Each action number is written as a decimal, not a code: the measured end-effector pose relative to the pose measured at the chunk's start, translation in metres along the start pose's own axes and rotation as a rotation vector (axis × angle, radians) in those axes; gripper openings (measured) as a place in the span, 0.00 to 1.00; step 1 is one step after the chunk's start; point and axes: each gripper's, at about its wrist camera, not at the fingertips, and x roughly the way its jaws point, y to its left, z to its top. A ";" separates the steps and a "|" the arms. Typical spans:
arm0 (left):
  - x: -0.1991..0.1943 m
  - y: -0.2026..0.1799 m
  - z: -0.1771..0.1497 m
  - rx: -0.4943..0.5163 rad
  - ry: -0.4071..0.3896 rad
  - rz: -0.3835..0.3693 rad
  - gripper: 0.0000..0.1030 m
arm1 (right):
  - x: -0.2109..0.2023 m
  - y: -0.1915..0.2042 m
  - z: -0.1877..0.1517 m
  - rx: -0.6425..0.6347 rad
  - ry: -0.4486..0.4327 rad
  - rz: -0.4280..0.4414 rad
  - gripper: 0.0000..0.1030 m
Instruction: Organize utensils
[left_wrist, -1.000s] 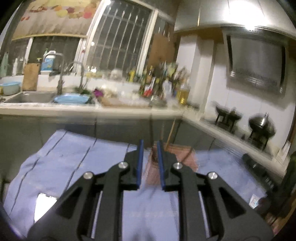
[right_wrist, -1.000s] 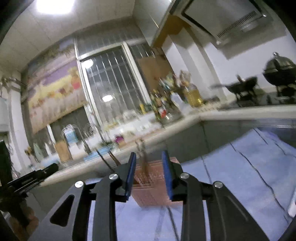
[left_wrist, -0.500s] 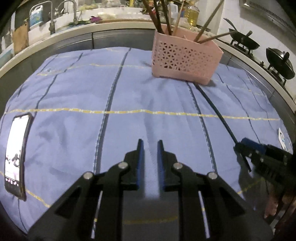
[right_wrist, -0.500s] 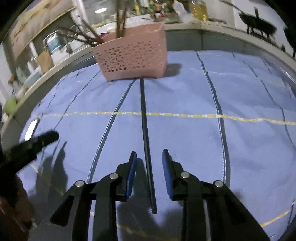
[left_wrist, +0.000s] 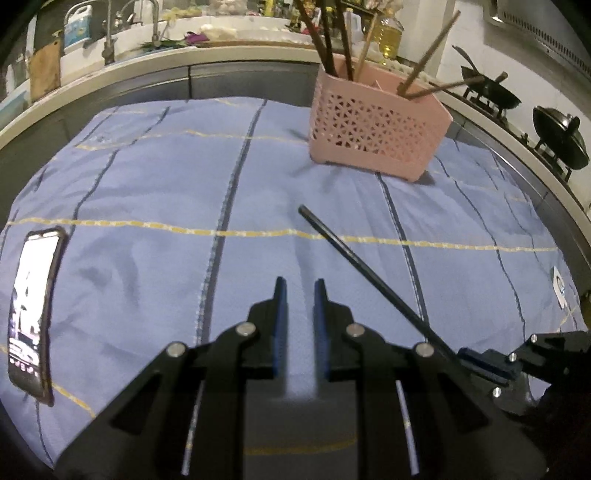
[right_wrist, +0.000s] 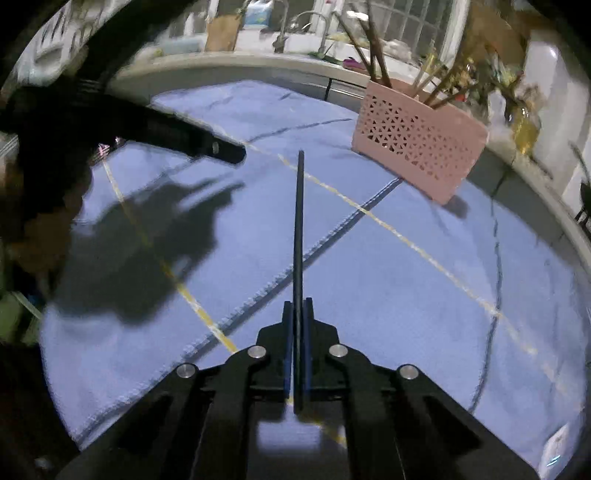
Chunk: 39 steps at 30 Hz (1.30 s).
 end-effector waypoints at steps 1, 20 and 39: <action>0.000 0.000 0.002 -0.002 -0.003 -0.001 0.14 | 0.001 -0.003 0.000 0.014 0.001 -0.006 0.05; 0.068 -0.052 0.042 0.191 0.041 0.018 0.14 | -0.026 -0.031 -0.040 0.243 0.067 0.027 0.08; 0.021 -0.075 -0.025 0.259 0.180 -0.224 0.14 | 0.028 -0.129 0.001 0.681 0.021 0.076 0.08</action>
